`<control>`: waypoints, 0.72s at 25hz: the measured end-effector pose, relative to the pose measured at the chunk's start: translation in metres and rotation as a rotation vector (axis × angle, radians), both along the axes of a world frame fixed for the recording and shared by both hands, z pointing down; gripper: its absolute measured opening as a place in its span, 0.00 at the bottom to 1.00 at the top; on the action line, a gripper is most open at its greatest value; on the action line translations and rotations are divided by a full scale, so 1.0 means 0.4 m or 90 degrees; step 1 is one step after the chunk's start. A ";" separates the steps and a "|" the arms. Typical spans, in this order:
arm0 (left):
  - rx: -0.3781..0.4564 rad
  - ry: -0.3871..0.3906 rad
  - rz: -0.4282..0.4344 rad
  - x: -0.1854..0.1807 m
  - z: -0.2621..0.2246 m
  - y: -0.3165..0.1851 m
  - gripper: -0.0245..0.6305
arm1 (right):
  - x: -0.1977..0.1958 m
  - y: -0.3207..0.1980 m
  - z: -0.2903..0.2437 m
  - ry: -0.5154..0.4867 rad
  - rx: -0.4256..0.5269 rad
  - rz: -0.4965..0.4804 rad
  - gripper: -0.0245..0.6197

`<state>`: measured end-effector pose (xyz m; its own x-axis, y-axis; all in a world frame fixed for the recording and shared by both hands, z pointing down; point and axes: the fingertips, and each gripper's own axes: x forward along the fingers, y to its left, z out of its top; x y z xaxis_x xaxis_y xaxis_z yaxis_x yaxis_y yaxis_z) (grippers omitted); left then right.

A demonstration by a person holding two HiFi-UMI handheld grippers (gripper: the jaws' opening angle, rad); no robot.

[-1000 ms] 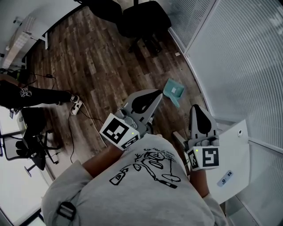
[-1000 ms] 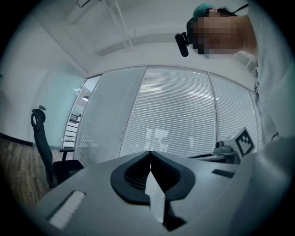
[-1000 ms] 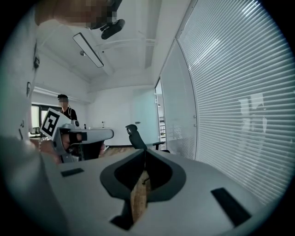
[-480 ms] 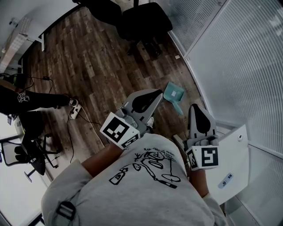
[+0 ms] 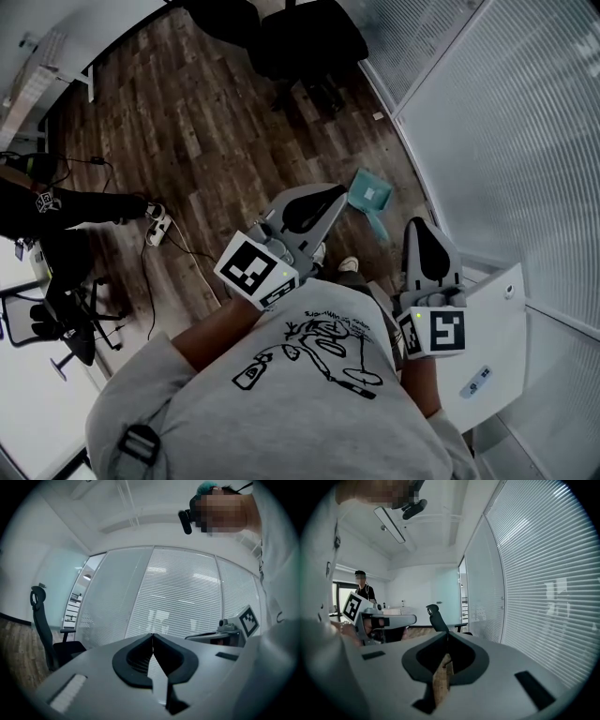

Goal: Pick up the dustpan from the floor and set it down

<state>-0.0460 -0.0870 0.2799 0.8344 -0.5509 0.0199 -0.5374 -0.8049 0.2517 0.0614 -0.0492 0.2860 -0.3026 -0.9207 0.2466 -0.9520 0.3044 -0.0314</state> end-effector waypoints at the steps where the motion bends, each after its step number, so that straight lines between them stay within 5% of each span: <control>1: -0.002 0.001 0.003 0.010 0.001 0.005 0.04 | 0.006 0.003 -0.001 0.001 -0.001 -0.001 0.05; 18: -0.040 -0.010 0.006 0.138 0.042 0.066 0.04 | 0.147 0.062 0.101 0.009 -0.061 -0.003 0.05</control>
